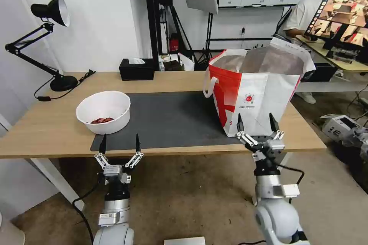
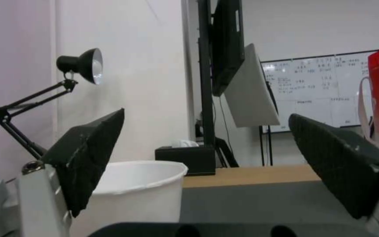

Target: Pick up the trash from the table and place it into the takeout bag.

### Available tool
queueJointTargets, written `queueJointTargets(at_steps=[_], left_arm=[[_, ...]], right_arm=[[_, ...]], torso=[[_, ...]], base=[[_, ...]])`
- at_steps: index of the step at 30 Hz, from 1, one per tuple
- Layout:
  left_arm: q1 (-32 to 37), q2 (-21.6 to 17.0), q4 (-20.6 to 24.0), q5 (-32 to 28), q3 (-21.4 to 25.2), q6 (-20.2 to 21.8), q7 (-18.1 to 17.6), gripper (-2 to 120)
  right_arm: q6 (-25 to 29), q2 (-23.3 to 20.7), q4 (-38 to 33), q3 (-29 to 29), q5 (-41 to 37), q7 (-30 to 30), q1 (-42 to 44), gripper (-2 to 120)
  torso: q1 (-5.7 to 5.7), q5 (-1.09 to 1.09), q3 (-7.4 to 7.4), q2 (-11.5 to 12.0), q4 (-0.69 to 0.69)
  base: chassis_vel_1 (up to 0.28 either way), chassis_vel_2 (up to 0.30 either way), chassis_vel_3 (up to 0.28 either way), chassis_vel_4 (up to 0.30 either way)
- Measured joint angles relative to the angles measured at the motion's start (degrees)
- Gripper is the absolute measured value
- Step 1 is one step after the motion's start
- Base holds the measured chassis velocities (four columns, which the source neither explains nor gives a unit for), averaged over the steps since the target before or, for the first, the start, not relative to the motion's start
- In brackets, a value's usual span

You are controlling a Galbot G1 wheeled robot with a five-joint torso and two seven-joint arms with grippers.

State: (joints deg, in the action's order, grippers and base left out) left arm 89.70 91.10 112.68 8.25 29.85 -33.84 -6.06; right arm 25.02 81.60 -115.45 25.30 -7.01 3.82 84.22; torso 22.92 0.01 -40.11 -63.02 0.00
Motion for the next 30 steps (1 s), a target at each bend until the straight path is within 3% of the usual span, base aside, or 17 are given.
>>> queueJointTargets(at_steps=[23, 30], left_arm=[[-0.3, 0.1, -0.3, -0.2, 0.1, -0.1, 0.0, 100], [-2.3, -1.4, 0.6, -2.6, 0.8, 3.2, -0.1, 100]], right_arm=[[0.6, 0.7, 0.1, -0.2, 0.7, -0.3, 1.4, 100], [0.6, 0.6, 0.2, -0.2, 0.7, -0.3, 1.3, 100]], torso=[[0.00, 0.00, 0.00, 0.0, 0.00], [0.00, -0.01, 0.00, 0.0, 0.00]], base=[[0.000, 0.000, 0.000, 0.000], [0.000, 0.000, 0.000, 0.000]])
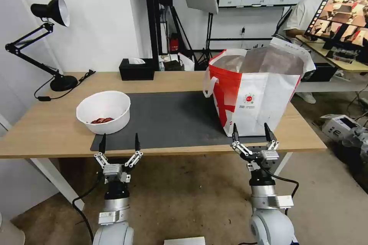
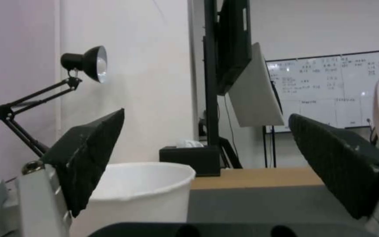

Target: Pick up the trash from the table and place it into the takeout bag.

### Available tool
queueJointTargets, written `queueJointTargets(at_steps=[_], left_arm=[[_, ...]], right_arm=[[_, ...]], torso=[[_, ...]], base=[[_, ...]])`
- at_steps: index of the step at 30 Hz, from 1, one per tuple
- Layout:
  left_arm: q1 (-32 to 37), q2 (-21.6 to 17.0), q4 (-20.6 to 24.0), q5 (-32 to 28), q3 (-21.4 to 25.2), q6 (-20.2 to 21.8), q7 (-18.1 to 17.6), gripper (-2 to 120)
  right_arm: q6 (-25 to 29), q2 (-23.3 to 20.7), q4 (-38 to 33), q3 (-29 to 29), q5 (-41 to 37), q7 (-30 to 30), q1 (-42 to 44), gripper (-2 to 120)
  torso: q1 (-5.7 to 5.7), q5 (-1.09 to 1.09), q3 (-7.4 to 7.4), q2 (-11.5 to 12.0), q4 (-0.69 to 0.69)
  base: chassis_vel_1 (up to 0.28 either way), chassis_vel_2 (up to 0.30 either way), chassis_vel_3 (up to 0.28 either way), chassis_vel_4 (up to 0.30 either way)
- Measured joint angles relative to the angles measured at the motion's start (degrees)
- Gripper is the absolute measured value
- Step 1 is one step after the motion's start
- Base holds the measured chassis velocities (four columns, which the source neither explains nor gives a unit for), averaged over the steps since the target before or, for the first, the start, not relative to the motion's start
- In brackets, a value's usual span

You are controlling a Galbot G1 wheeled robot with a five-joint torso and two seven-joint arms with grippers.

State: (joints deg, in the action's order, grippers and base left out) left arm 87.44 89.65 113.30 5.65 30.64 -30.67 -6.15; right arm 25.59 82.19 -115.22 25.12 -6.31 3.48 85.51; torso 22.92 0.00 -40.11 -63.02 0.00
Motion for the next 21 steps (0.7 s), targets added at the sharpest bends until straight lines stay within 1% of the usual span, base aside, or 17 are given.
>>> queueJointTargets(at_steps=[1, 3, 4, 7, 8, 9, 10, 11, 12, 15, 16, 20, 21], left_arm=[[-0.4, -0.3, 0.1, -0.3, 0.1, 0.4, 0.0, 100], [-2.8, -2.0, 0.3, -1.6, 1.1, 2.1, -0.1, 100], [-2.8, -2.0, 0.3, -1.6, 1.1, 2.1, -0.1, 100], [-6.5, -4.7, 0.5, -4.6, 2.5, 6.1, -0.7, 100], [-6.5, -4.7, 0.5, -4.6, 2.5, 6.1, -0.7, 100], [-7.5, -5.6, 0.5, -5.3, 2.7, 7.2, -1.0, 100], [-8.6, -6.4, 0.5, -6.0, 2.8, 8.5, -1.5, 100], [-10.0, -7.6, 0.5, -7.3, 2.9, 10.6, -2.1, 100], [-10.0, -7.6, 0.5, -7.3, 2.9, 10.6, -2.1, 100], [-12.6, -10.3, 0.7, -11.0, 2.8, 16.2, -3.8, 100], [-12.6, -10.3, 0.7, -11.0, 2.8, 16.2, -3.8, 100], [-16.5, -13.5, 0.9, -14.0, 2.9, 25.2, -6.4, 100], [-16.5, -13.5, 0.9, -14.0, 2.9, 25.2, -6.4, 100]], right_arm=[[0.0, 0.0, 0.0, 0.0, 0.0, 0.0, 0.0, 100], [0.0, -0.1, 0.1, 0.0, 0.0, 0.0, -0.1, 100], [0.0, -0.1, 0.1, 0.0, 0.0, 0.0, -0.1, 100], [-0.1, -0.2, 0.2, 0.1, 0.0, 0.0, -0.2, 100], [-0.1, -0.2, 0.2, 0.1, 0.0, 0.0, -0.2, 100], [-0.1, -0.2, 0.3, 0.1, 0.0, 0.0, -0.2, 100], [-0.1, -0.2, 0.3, 0.1, 0.0, 0.0, -0.2, 100], [-0.1, -0.3, 0.4, 0.1, 0.0, 0.0, -0.2, 100], [-0.1, -0.3, 0.4, 0.1, 0.0, 0.0, -0.2, 100], [-0.1, -0.3, 0.6, 0.1, 0.1, 0.0, -0.2, 100], [-0.1, -0.3, 0.6, 0.1, 0.1, 0.0, -0.2, 100], [-0.2, -0.3, 0.8, 0.3, 0.1, 0.0, -0.2, 100], [-0.2, -0.3, 0.8, 0.3, 0.1, 0.0, -0.2, 100]], torso=[[0.00, 0.00, 0.00, 0.0, 0.00], [0.00, 0.00, 0.00, 0.0, 0.00], [0.00, 0.00, 0.00, 0.0, 0.00], [0.00, 0.00, 0.00, 0.0, 0.00], [0.00, 0.00, 0.00, 0.0, 0.00], [0.00, 0.01, 0.00, 0.0, 0.00], [0.00, 0.01, 0.00, 0.0, 0.00], [0.00, 0.01, 0.00, 0.0, 0.00], [0.00, 0.01, 0.00, 0.0, 0.00], [0.00, 0.01, 0.00, 0.0, 0.00], [0.00, 0.01, 0.00, 0.0, 0.00], [0.01, 0.01, 0.00, 0.0, 0.00], [0.01, 0.01, 0.00, 0.0, 0.00]], base=[[0.000, 0.000, 0.000, 0.000], [0.000, 0.000, 0.000, 0.000], [0.000, 0.000, 0.000, 0.000], [0.000, 0.000, 0.000, 0.000], [0.000, 0.000, 0.000, 0.000], [0.000, 0.000, 0.000, 0.000], [0.000, 0.000, 0.000, 0.000], [0.000, 0.000, 0.000, 0.000], [0.000, 0.000, 0.000, 0.000], [0.000, 0.000, 0.000, 0.000], [0.000, 0.000, 0.000, 0.000], [0.000, 0.000, 0.000, 0.000], [0.000, 0.000, 0.000, 0.000]])
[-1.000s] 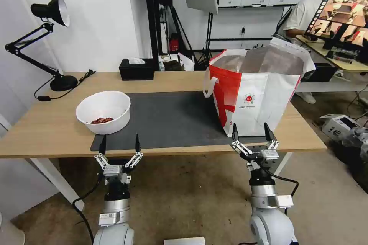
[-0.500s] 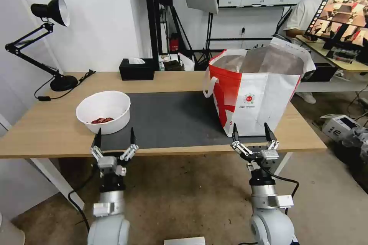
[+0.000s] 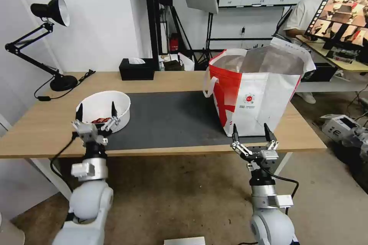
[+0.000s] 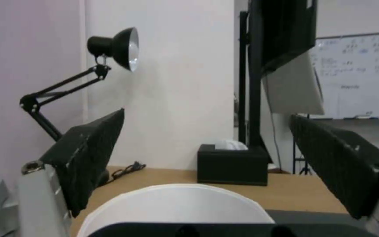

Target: Pick up the trash from the table and place it into the takeout bag.

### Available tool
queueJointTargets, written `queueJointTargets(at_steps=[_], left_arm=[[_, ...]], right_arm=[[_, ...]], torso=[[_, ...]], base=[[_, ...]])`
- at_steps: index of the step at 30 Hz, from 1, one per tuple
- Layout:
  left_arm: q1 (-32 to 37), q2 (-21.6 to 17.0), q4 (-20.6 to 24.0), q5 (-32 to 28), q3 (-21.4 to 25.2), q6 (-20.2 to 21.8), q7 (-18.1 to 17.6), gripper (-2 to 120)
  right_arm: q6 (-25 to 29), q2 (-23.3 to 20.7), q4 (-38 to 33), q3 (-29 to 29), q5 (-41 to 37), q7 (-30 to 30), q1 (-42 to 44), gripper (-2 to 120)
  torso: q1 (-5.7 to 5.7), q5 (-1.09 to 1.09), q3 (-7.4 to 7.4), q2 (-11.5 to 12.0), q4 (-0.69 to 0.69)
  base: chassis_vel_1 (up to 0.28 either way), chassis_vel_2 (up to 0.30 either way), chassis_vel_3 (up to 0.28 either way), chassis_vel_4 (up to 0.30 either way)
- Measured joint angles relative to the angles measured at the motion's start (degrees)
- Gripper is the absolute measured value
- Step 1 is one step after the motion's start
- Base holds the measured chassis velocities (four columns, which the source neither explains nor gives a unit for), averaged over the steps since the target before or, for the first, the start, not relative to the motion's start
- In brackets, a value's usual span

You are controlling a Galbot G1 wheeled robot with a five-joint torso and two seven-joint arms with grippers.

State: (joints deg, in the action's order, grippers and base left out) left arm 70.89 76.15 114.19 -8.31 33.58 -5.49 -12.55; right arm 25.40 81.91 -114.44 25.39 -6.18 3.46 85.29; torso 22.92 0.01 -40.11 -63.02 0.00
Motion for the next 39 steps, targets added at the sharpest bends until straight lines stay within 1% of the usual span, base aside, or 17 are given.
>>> queueJointTargets(at_steps=[2, 8, 10, 11, 12, 15, 16, 19, 20, 24, 25, 28, 29, 32, 33, 35, 39], left_arm=[[-2.8, -1.8, -0.5, -1.9, 0.4, 3.6, -0.4, 100], [-6.9, -4.4, -2.9, -4.8, 0.8, 7.6, -0.7, 100], [-10.8, -7.0, -5.3, -9.2, 1.0, 12.9, -2.1, 100], [-11.6, -7.6, -5.8, -10.4, 1.0, 14.2, -2.4, 100], [-11.6, -7.6, -5.8, -10.4, 1.0, 14.2, -2.4, 100], [-14.7, -9.8, -7.8, -13.2, 1.0, 19.0, -2.7, 100], [-14.7, -9.8, -7.8, -13.2, 1.0, 19.0, -2.7, 100], [-17.6, -11.5, -9.7, -16.1, 1.2, 24.9, -2.6, 100], [-17.6, -11.5, -9.7, -16.1, 1.2, 24.9, -2.6, 100], [-21.0, -13.6, -12.1, -19.3, 1.5, 35.8, -2.4, 100], [-21.0, -13.6, -12.1, -19.3, 1.5, 35.8, -2.4, 100], [-23.9, -15.4, -14.1, -22.7, 1.6, 41.8, -1.6, 100], [-23.9, -15.4, -14.1, -22.7, 1.6, 41.8, -1.6, 100], [-25.9, -16.8, -15.8, -23.7, 1.6, 45.3, -1.1, 100], [-25.9, -16.8, -15.8, -23.7, 1.6, 45.3, -1.1, 100], [-26.6, -17.4, -16.5, -23.9, 1.6, 47.5, -0.8, 100], [-26.7, -17.9, -17.2, -23.7, 1.9, 48.3, -0.4, 100]], right_arm=[[0.0, 0.0, 0.1, 0.0, 0.0, 0.0, 0.0, 100], [0.0, 0.1, 0.1, 0.0, 0.1, 0.0, 0.0, 100], [0.0, 0.1, 0.1, 0.1, 0.2, 0.0, 0.2, 100], [0.0, 0.1, 0.1, 0.2, 0.2, 0.0, 0.3, 100], [0.0, 0.1, 0.1, 0.2, 0.2, 0.0, 0.3, 100], [0.0, 0.1, 0.1, 0.3, 0.2, 0.0, 0.4, 100], [0.0, 0.1, 0.1, 0.3, 0.2, 0.0, 0.4, 100], [0.0, 0.1, 0.0, 0.3, 0.2, 0.0, 0.5, 100], [0.0, 0.1, 0.0, 0.3, 0.2, 0.0, 0.5, 100], [0.0, 0.3, 0.0, 0.3, 0.5, 0.0, 0.8, 100], [0.0, 0.3, 0.0, 0.3, 0.5, 0.0, 0.8, 100], [0.0, 0.4, 0.0, 0.3, 0.6, 0.0, 0.8, 100], [0.0, 0.4, 0.0, 0.3, 0.6, 0.0, 0.8, 100], [0.0, 0.6, 0.0, 0.1, 1.0, 0.1, 0.9, 100], [0.0, 0.6, 0.0, 0.1, 1.0, 0.1, 0.9, 100], [0.0, 0.9, 0.0, 0.0, 1.4, 0.1, 1.1, 100], [0.0, 1.2, 0.0, 0.0, 1.6, 0.1, 1.5, 100]], torso=[[0.00, 0.00, 0.00, 0.0, 0.01], [0.00, 0.00, 0.00, 0.0, 0.00], [0.00, 0.00, 0.00, 0.0, 0.00], [0.00, 0.00, 0.00, 0.0, 0.00], [0.00, 0.00, 0.00, 0.0, 0.00], [0.00, 0.00, 0.00, 0.0, 0.00], [0.00, 0.00, 0.00, 0.0, 0.00], [0.00, -0.01, 0.00, 0.0, 0.00], [0.00, -0.01, 0.00, 0.0, 0.00], [0.00, 0.00, 0.00, 0.0, 0.00], [0.00, 0.00, 0.00, 0.0, 0.00], [0.00, 0.00, 0.00, 0.0, 0.00], [0.00, 0.00, 0.00, 0.0, 0.00], [0.00, 0.00, 0.00, 0.0, 0.00], [0.00, 0.00, 0.00, 0.0, 0.00], [0.00, -0.01, 0.00, 0.0, 0.00], [0.00, -0.01, 0.01, 0.0, 0.00]], base=[[0.000, 0.000, 0.000, 0.000], [0.000, 0.000, 0.000, 0.000], [0.000, 0.000, 0.000, 0.000], [0.000, 0.000, 0.000, 0.000], [0.000, 0.000, 0.000, 0.000], [0.000, 0.000, 0.000, 0.000], [0.000, 0.000, 0.000, 0.000], [0.000, 0.000, 0.000, 0.000], [0.000, 0.000, 0.000, 0.000], [0.000, 0.000, 0.000, 0.000], [0.000, 0.000, 0.000, 0.000], [0.000, 0.000, 0.000, 0.000], [0.000, 0.000, 0.000, 0.000], [0.000, 0.000, 0.000, 0.000], [0.000, 0.000, 0.000, 0.000], [0.000, 0.000, 0.000, 0.000], [0.000, 0.000, 0.000, 0.000]])
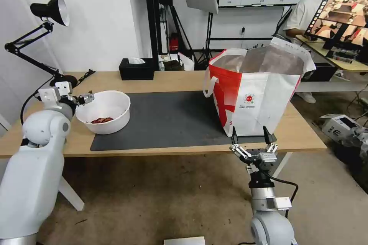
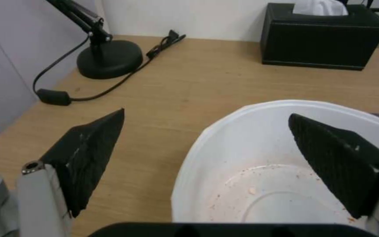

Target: Pick up the trash from the table and place it into the takeout bag.

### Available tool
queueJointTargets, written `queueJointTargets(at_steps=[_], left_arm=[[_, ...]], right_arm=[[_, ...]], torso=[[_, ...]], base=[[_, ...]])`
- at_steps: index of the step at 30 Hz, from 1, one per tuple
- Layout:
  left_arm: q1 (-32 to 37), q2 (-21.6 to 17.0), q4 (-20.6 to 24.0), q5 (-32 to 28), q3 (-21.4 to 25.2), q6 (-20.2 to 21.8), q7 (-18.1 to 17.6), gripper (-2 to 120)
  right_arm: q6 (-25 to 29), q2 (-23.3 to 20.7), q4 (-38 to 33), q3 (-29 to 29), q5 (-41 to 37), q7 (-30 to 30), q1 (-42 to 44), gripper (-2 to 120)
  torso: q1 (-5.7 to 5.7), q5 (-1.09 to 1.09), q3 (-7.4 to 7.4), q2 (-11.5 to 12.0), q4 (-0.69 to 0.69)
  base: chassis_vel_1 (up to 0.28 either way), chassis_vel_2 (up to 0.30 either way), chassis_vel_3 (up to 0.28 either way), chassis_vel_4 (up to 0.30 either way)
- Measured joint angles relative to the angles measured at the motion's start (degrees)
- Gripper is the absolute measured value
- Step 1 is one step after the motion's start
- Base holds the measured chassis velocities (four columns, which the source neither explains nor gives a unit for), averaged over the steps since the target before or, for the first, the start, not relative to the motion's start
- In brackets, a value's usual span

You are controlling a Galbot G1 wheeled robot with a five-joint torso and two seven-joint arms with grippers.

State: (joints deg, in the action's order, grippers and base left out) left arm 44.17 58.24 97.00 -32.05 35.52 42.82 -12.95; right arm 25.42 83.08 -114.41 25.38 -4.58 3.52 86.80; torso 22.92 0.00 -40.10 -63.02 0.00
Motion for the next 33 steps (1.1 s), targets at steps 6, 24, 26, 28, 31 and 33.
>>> queueJointTargets(at_steps=[6, 24, 26, 28, 31, 33], left_arm=[[1.0, -0.1, -1.7, 0.3, 0.4, 0.0, 1.3, 100], [-0.1, 0.7, -5.8, 0.5, -0.8, -0.4, 3.1, 100], [-0.6, 0.9, -6.8, 0.6, -1.1, -0.5, 3.1, 100], [-0.8, 0.9, -7.2, 0.8, -1.2, -0.5, 3.1, 100], [-1.0, 1.0, -7.7, 1.0, -1.2, -0.5, 3.1, 100], [-1.1, 1.0, -8.0, 1.0, -1.2, -0.6, 3.1, 100]], right_arm=[[0.1, 0.0, 0.0, 0.1, 0.1, 0.0, 0.1, 100], [0.1, 0.4, 0.2, 0.2, 0.2, 0.1, 0.0, 100], [0.2, 0.4, 0.4, 0.3, 0.2, 0.1, -0.1, 100], [0.2, 0.4, 0.5, 0.3, 0.2, 0.1, -0.2, 100], [0.2, 0.5, 0.7, 0.1, 0.1, 0.1, -0.4, 100], [0.2, 0.6, 0.8, 0.1, 0.1, 0.1, -0.5, 100]], torso=[[0.00, 0.01, 0.00, 0.0, 0.00], [0.00, 0.00, 0.00, 0.0, 0.00], [0.00, 0.00, 0.00, 0.0, 0.00], [0.00, 0.00, 0.00, 0.0, 0.00], [0.00, 0.00, 0.00, 0.0, 0.00], [0.00, 0.00, 0.00, 0.0, 0.00]], base=[[0.000, 0.000, 0.000, 0.000], [0.000, 0.000, 0.000, 0.000], [0.000, 0.000, 0.000, 0.000], [0.000, 0.000, 0.000, 0.000], [0.000, 0.000, 0.000, 0.000], [0.000, 0.000, 0.000, 0.000]])
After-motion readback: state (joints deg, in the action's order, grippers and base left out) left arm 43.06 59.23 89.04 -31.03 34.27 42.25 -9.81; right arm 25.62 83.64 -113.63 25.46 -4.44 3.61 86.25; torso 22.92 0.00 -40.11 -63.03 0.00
